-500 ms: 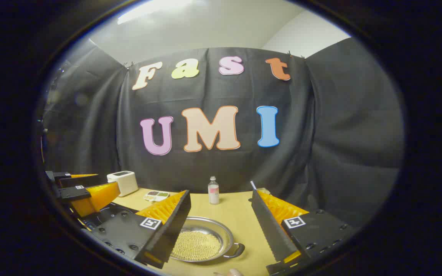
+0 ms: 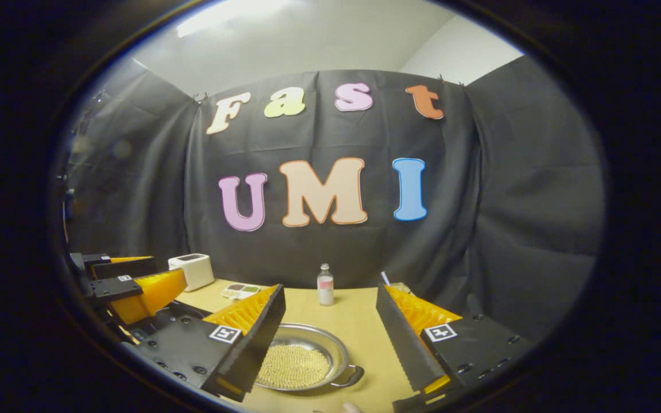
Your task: First push the handle of the pot to place it horizontally, then grasp the pot with both hands and set it on the induction cooktop.
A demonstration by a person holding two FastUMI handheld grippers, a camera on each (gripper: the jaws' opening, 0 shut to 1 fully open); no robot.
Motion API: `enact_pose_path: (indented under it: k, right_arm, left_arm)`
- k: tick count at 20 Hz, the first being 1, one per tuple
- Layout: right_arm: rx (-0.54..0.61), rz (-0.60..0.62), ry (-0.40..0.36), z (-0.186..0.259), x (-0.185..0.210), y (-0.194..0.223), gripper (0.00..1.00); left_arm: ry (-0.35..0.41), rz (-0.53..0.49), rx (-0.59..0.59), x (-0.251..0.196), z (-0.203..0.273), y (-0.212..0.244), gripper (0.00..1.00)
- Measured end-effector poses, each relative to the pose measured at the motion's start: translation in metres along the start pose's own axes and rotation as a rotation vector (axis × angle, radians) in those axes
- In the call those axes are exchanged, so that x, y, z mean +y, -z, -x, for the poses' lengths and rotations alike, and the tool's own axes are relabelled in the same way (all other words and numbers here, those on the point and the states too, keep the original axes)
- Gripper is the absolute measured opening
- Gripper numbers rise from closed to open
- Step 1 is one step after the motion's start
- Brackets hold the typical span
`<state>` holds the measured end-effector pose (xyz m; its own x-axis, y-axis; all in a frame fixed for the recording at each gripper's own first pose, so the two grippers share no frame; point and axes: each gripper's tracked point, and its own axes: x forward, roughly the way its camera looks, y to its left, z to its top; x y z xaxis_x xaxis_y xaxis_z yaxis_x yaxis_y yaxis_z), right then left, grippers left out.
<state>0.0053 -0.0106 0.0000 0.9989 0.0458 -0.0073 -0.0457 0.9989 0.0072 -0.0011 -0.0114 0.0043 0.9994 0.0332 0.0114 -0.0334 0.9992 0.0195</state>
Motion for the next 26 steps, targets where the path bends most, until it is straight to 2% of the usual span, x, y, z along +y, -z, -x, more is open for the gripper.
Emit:
enact_pose_path:
  k: [5, 6, 7, 12, 13, 15, 17, 18, 20, 22, 23, 24, 25, 26]
  right_arm:
    - [0.032, -0.018, -0.002, 0.000, -0.004, 0.010, 0.99]
    - [0.038, -0.018, -0.009, 0.000, -0.003, 0.011, 0.96]
    - [0.040, -0.014, -0.014, 0.001, -0.002, 0.012, 0.95]
    - [0.049, -0.009, -0.035, 0.002, 0.000, 0.016, 0.95]
    - [0.056, -0.010, -0.040, 0.000, -0.001, 0.018, 0.95]
    - [0.070, -0.020, -0.050, -0.002, -0.005, 0.021, 0.96]
    - [0.084, -0.029, -0.057, -0.005, -0.011, 0.025, 0.94]
    - [0.093, -0.036, -0.063, -0.007, -0.013, 0.028, 0.90]
    - [0.115, -0.045, -0.063, -0.008, -0.023, 0.034, 0.75]
    - [0.148, -0.059, -0.074, -0.010, -0.030, 0.044, 0.69]
    - [0.167, -0.063, -0.081, -0.010, -0.033, 0.049, 0.58]
    - [0.187, -0.070, -0.092, -0.011, -0.034, 0.054, 0.42]
    - [0.208, -0.072, -0.097, -0.010, -0.038, 0.061, 0.34]
    - [0.232, -0.061, -0.093, -0.008, -0.043, 0.068, 0.22]
  left_arm:
    - [-0.008, -0.007, 0.003, -0.002, 0.003, 0.002, 0.96]
    - [-0.008, -0.007, 0.004, -0.002, 0.003, 0.001, 0.93]
    - [-0.008, -0.005, 0.001, -0.003, 0.004, 0.000, 0.96]
    - [-0.012, -0.012, 0.014, -0.005, 0.002, 0.003, 0.96]
    - [-0.015, -0.008, 0.016, -0.005, 0.002, 0.004, 0.99]
    - [-0.031, -0.009, 0.020, -0.005, 0.001, 0.004, 0.93]
    - [-0.047, -0.013, 0.026, -0.007, 0.000, 0.006, 0.93]
    - [-0.056, -0.015, 0.030, -0.007, -0.001, 0.007, 0.99]
    - [-0.075, -0.016, 0.035, -0.009, -0.001, 0.008, 0.96]
    - [-0.092, -0.015, 0.042, -0.012, -0.001, 0.010, 0.93]
    - [-0.101, -0.015, 0.046, -0.013, -0.001, 0.011, 0.96]
    - [-0.109, -0.015, 0.051, -0.016, 0.000, 0.013, 0.93]
    - [-0.117, -0.015, 0.055, -0.017, 0.001, 0.014, 0.96]
    - [-0.125, -0.014, 0.060, -0.020, 0.002, 0.015, 0.93]
